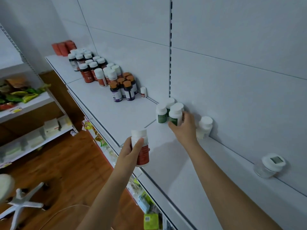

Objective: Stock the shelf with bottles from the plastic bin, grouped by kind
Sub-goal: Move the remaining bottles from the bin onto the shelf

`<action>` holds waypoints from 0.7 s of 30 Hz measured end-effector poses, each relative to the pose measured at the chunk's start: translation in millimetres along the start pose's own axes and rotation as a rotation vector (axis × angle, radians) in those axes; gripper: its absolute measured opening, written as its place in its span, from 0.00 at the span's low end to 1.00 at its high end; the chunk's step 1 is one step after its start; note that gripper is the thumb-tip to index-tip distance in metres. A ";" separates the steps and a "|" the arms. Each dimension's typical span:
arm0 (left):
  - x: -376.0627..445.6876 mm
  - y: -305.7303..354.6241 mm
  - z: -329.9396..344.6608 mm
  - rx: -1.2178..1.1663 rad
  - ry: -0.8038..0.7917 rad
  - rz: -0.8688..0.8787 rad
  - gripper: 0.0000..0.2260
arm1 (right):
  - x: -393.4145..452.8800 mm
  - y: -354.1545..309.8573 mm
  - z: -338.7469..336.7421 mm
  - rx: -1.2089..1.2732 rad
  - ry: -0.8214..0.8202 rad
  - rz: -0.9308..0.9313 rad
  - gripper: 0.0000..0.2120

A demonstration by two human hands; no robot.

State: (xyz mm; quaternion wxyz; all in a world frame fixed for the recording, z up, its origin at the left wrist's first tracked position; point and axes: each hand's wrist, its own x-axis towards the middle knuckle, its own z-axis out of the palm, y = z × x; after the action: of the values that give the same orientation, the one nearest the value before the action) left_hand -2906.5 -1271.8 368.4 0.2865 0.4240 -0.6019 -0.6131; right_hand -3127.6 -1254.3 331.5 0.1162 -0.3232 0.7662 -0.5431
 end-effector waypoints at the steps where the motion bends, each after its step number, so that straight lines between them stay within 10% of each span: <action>1: 7.3 -0.2 -3.4 0.000 0.000 -0.006 0.13 | 6.7 4.3 7.7 -0.022 0.004 0.004 0.23; 21: 133.2 15.6 -133.6 -0.006 -0.327 0.049 0.10 | -19.6 -60.7 93.4 -0.418 0.539 0.080 0.46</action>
State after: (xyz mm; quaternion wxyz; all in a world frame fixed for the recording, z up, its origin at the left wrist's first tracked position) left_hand -2856.9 -1454.5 371.7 0.2007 0.3031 -0.6488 -0.6685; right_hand -3040.8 -1325.0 347.5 -0.1379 -0.1550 0.8760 -0.4353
